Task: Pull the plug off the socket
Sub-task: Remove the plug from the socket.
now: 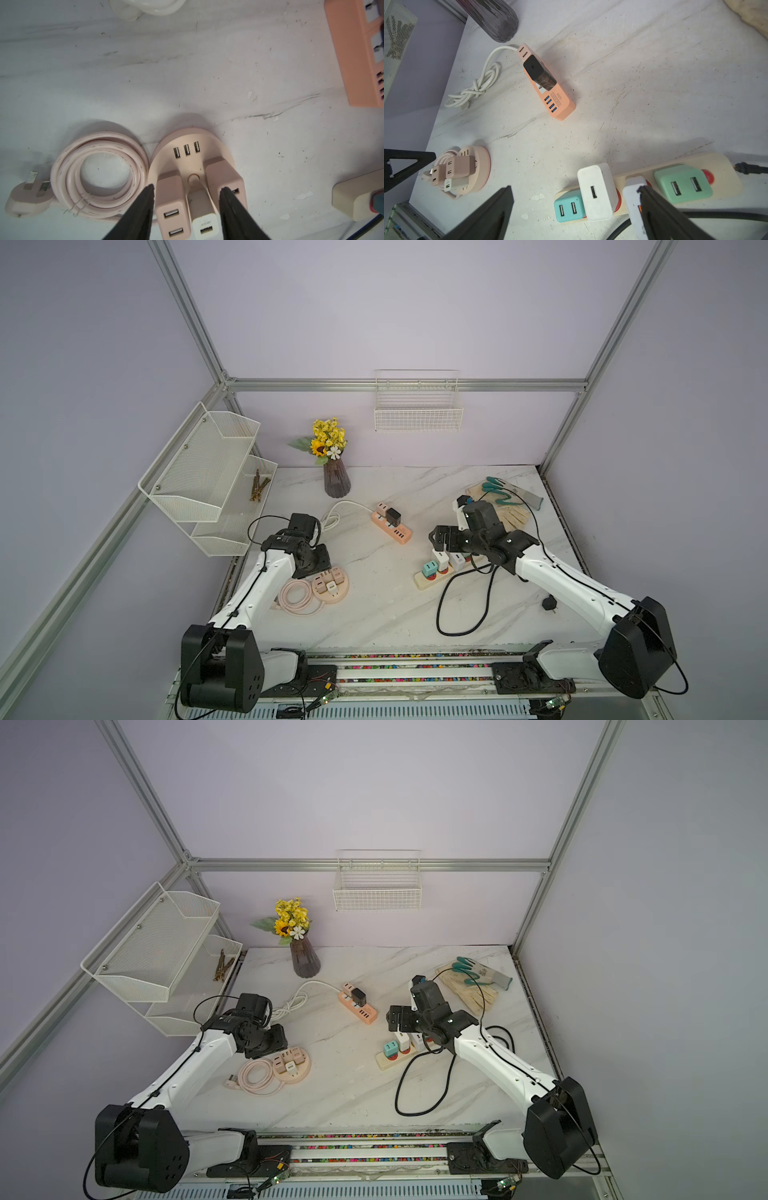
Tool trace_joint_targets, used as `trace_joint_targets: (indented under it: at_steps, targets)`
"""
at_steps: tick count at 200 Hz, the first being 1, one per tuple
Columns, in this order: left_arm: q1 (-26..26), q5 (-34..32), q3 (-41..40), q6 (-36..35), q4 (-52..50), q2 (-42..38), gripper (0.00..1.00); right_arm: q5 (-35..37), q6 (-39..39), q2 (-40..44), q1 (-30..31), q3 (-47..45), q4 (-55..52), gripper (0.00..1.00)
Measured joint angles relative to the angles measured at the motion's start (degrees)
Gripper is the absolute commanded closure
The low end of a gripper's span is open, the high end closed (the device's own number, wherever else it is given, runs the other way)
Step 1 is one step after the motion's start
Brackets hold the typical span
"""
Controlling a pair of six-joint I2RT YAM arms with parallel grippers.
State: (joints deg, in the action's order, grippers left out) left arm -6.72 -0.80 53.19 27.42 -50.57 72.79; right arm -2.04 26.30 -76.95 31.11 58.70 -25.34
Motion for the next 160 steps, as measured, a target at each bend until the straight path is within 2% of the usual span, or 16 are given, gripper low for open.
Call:
trace_joint_targets:
  at_steps: [44,108,160]
  targets:
    - [-6.64,-4.37,0.02,2.78,-1.81,0.98,0.53,1.36,-0.02,-1.49,2.32,0.00,0.02,0.00]
    - [-8.20,-11.30,-0.07,5.99,-4.63,1.22,0.57,3.23,0.04,-1.99,3.50,-0.15,0.07,0.00]
    - [-8.37,-11.54,-1.99,7.63,-4.37,2.23,0.60,3.72,0.04,-3.96,3.96,-0.15,0.42,0.00]
